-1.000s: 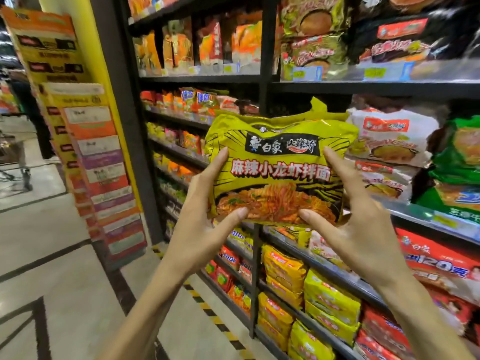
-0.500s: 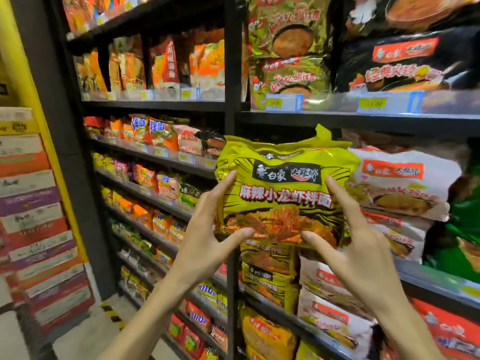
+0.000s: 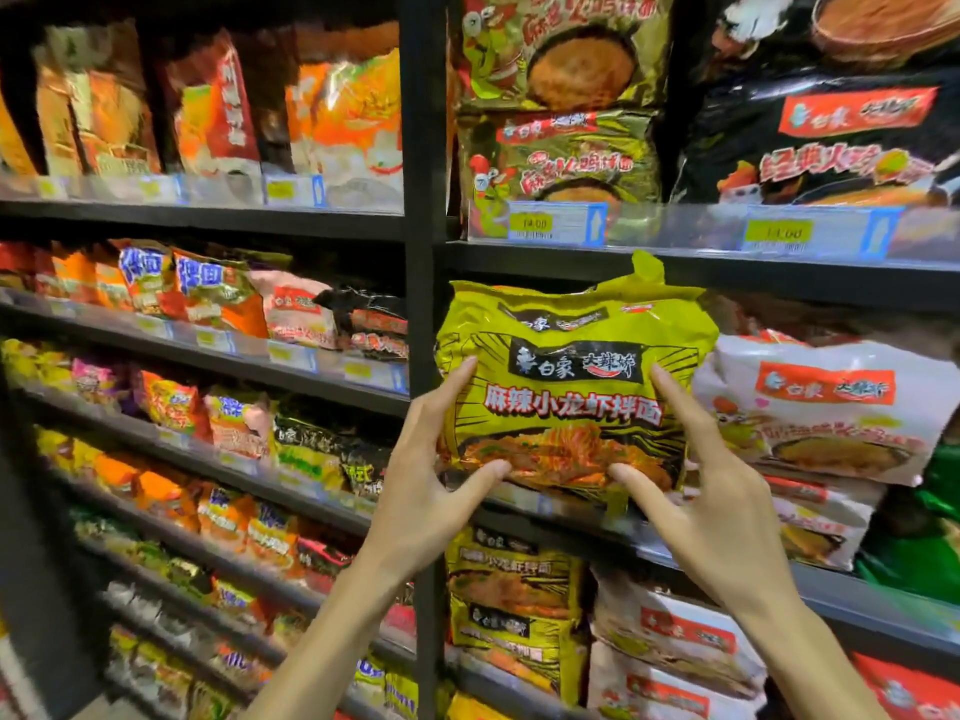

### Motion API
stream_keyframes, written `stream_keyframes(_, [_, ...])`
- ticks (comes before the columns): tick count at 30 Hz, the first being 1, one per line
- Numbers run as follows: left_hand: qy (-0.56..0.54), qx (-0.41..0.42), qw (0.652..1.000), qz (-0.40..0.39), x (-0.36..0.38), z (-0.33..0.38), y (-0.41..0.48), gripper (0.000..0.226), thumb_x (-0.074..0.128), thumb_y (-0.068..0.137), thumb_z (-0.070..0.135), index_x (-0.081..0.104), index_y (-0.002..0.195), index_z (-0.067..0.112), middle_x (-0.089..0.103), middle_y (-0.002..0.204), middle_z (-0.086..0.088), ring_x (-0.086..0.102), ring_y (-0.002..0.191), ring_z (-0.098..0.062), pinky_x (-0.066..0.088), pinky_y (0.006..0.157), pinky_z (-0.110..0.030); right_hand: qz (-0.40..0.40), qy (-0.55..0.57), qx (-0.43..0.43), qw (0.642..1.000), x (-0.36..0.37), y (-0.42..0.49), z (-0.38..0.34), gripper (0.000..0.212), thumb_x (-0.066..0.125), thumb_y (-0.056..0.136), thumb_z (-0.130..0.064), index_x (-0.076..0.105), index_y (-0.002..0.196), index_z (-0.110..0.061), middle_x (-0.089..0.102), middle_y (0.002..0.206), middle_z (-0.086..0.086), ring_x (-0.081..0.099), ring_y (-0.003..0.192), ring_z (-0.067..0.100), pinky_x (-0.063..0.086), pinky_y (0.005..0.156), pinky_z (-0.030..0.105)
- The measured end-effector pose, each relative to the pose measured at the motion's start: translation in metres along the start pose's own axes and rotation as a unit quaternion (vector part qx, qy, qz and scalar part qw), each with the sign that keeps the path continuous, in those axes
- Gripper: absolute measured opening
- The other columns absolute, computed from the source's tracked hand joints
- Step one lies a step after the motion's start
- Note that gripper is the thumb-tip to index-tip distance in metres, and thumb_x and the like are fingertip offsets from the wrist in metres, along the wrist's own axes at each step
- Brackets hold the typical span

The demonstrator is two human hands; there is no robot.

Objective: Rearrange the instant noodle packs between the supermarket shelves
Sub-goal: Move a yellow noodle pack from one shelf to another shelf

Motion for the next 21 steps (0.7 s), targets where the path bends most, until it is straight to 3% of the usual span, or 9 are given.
stream_keyframes(4, [-0.035,0.002,0.999,-0.004,0.004,-0.027,0.019,0.090,0.076,0.088,0.015,0.028,0.152,0.054,0.037,0.150,0.033,0.038,0.146,-0.002,0.037,0.119,-0.043,0.027,-0.038,-0.004,0.999,0.016,0.012,0.004,0.086,0.069,0.080,-0.045,0.021,0.151,-0.055,0.032,0.147,-0.035,0.065,0.120,0.024,0.053,0.088,0.031])
stream_keyframes(7, [-0.059,0.011,0.998,-0.010,0.008,-0.048,0.031,0.092,0.076,0.088,0.010,0.028,0.149,0.060,0.035,0.151,0.035,0.033,0.147,0.002,0.030,0.119,-0.022,0.059,-0.093,-0.011,0.994,0.032,0.016,0.006,0.096,0.078,0.080,-0.031,0.018,0.151,-0.055,0.030,0.147,-0.037,0.071,0.101,0.035,0.053,0.079,0.028])
stream_keyframes(10, [-0.058,0.017,0.998,-0.009,0.017,-0.059,0.040,0.099,0.074,0.089,0.000,0.025,0.148,0.062,0.029,0.148,0.042,0.026,0.144,0.014,0.021,0.114,-0.004,0.083,-0.100,-0.009,0.992,0.045,0.016,0.016,0.095,0.076,0.082,-0.029,0.017,0.152,-0.053,0.029,0.147,-0.042,0.061,0.125,0.027,0.051,0.086,0.027])
stream_keyframes(13, [-0.066,0.019,0.998,-0.001,0.028,-0.064,0.046,0.103,0.071,0.090,-0.003,0.021,0.146,0.067,0.025,0.151,0.043,0.022,0.151,0.002,0.016,0.119,-0.008,0.113,-0.101,0.003,0.988,0.054,0.018,0.027,0.105,0.081,0.080,-0.012,0.017,0.151,-0.055,0.031,0.148,-0.037,0.046,0.139,0.020,0.045,0.100,0.024])
stream_keyframes(15, [-0.072,0.019,0.997,0.002,0.034,-0.070,0.052,0.107,0.069,0.090,-0.007,0.018,0.142,0.072,0.022,0.152,0.045,0.020,0.155,-0.005,0.014,0.124,-0.020,0.119,-0.101,0.007,0.988,0.062,0.021,0.033,0.116,0.080,0.077,0.004,0.016,0.149,-0.060,0.031,0.146,-0.043,0.044,0.140,0.020,0.045,0.105,0.033])
stream_keyframes(16, [-0.074,0.024,0.997,0.003,0.037,-0.074,0.056,0.110,0.068,0.089,-0.009,0.017,0.141,0.073,0.022,0.151,0.047,0.020,0.154,-0.002,0.014,0.124,-0.020,0.123,-0.111,0.006,0.986,0.066,0.022,0.034,0.119,0.078,0.076,0.009,0.016,0.149,-0.061,0.030,0.145,-0.046,0.046,0.139,0.021,0.048,0.103,0.040])
stream_keyframes(19, [-0.070,0.043,0.997,0.008,0.043,-0.084,0.066,0.111,0.068,0.087,-0.013,0.017,0.144,0.068,0.023,0.151,0.046,0.024,0.148,0.008,0.019,0.122,-0.014,0.142,-0.127,0.019,0.981,0.074,0.026,0.039,0.119,0.077,0.075,0.011,0.017,0.148,-0.062,0.032,0.143,-0.043,0.049,0.136,0.024,0.055,0.094,0.051])
stream_keyframes(21, [-0.068,0.044,0.997,0.018,0.046,-0.085,0.069,0.108,0.069,0.089,-0.009,0.016,0.147,0.065,0.024,0.154,0.039,0.024,0.150,0.005,0.021,0.122,-0.014,0.152,-0.116,0.024,0.981,0.078,0.030,0.043,0.110,0.079,0.079,0.003,0.019,0.150,-0.056,0.035,0.147,-0.037,0.046,0.139,0.021,0.048,0.105,0.043])
Point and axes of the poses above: each hand's wrist, its own y-axis towards the middle knuckle, its own x-axis out of the palm, z = x × y, the point moved 2 cm from there along y, towards the middle knuckle
